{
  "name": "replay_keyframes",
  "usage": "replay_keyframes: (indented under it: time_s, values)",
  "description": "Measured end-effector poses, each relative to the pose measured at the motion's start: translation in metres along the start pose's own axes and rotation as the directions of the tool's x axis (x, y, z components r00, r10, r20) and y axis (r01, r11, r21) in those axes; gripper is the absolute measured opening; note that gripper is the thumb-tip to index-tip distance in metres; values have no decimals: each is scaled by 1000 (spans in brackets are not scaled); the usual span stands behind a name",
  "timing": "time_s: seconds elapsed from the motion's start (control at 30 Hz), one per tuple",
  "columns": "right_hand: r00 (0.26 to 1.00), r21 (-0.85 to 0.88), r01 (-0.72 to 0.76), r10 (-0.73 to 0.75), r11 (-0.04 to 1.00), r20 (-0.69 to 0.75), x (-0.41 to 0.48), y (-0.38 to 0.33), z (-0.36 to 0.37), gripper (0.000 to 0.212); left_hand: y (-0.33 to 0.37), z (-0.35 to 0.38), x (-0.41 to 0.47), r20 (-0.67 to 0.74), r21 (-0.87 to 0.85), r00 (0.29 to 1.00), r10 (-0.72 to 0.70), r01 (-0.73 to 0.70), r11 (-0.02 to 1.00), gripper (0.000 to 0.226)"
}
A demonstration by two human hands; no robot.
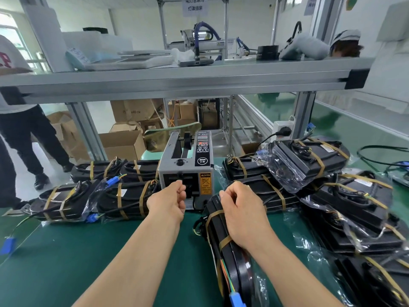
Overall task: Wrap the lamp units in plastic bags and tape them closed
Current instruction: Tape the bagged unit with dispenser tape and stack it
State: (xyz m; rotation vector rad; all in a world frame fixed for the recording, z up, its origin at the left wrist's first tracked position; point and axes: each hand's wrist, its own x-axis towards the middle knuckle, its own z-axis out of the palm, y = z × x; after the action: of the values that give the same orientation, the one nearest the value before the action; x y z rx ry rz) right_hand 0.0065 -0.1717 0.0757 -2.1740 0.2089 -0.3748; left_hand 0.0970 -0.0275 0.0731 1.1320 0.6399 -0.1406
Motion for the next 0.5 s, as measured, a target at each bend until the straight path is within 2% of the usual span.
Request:
replay_keyframes:
  time_s: [0.17, 0.23, 0.37, 0.5]
  values:
    - [1000, 27, -11, 11, 1000, 11, 0, -1, 1, 27, -3, 10, -6, -108, -88, 992, 58, -68, 994, 19]
    - [1000, 38, -15, 14, 999, 19, 0, -1, -1, 27, -4, 8, -11, -81, -91, 990, 113, -120, 989, 22]
    - [999, 49, -29, 27, 998, 38, 2, 1, -4, 27, -4, -6, -24, 201, -21, 949, 244, -245, 969, 27]
    - [999, 54, -23, 21, 998, 32, 2, 1, -3, 27, 2, -20, -45, 549, 222, 810, 206, -379, 898, 35]
